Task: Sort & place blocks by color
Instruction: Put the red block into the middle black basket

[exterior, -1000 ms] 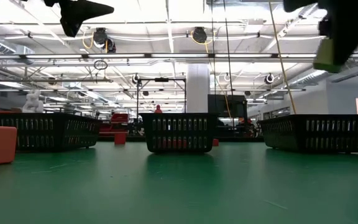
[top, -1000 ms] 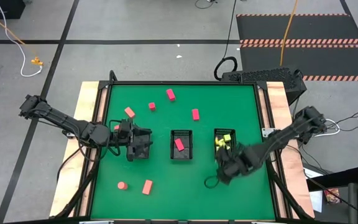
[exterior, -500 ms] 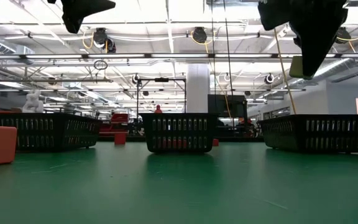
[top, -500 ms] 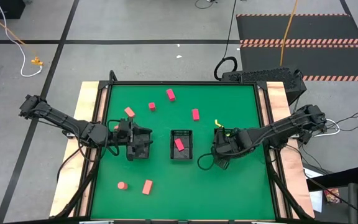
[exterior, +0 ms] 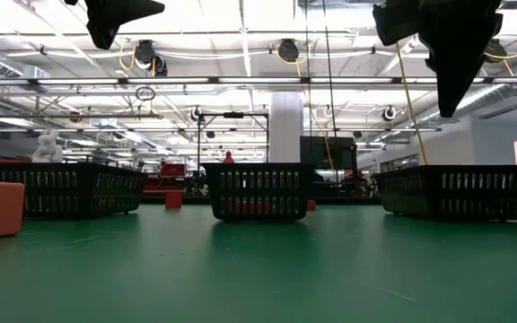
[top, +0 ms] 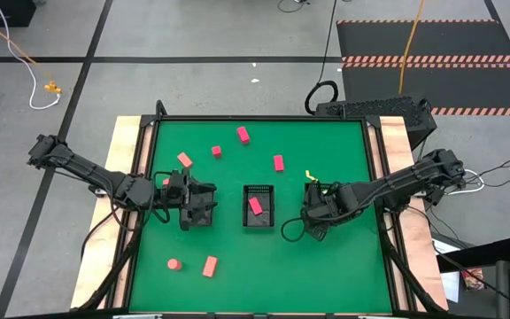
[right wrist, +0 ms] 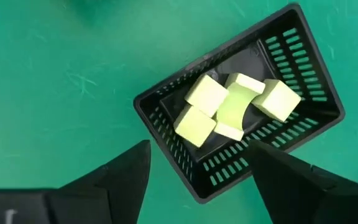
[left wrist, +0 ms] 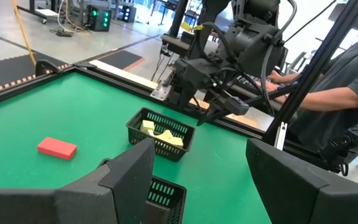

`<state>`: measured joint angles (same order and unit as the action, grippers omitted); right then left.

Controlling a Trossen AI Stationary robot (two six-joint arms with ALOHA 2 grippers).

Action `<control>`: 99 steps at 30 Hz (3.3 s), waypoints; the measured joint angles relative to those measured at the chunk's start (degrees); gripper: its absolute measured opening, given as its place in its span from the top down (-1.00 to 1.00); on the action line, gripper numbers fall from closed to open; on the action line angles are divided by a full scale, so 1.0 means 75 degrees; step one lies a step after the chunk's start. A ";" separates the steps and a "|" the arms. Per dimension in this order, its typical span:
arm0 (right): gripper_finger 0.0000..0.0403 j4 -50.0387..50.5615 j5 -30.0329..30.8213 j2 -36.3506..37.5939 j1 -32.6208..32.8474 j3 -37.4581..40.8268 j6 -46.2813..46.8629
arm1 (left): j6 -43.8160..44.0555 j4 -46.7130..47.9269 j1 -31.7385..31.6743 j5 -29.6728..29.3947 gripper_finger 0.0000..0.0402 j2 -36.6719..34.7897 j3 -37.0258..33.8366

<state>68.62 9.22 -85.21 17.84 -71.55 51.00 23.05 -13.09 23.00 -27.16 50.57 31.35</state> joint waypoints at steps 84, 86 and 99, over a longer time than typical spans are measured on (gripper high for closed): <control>-0.07 -0.5819 -0.0602 -0.2590 -0.4662 -0.0644 -0.8597 | -0.0602 0.0105 0.0077 -0.0932 -0.27 -0.0469 0.0000; -0.19 -0.5849 -0.0612 -0.2698 -0.4682 -0.0641 -0.8730 | -0.0621 0.0121 0.0073 -0.0990 -0.27 -0.0466 0.0000; -0.29 -0.5796 -0.0648 -0.3190 -0.4717 -0.0639 -0.9595 | -0.0810 0.0115 -0.0079 -0.1011 -0.27 -0.0466 0.0000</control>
<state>25.15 4.36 -109.13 -17.54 -76.34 -20.96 16.97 -12.23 22.41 -34.74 47.07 31.35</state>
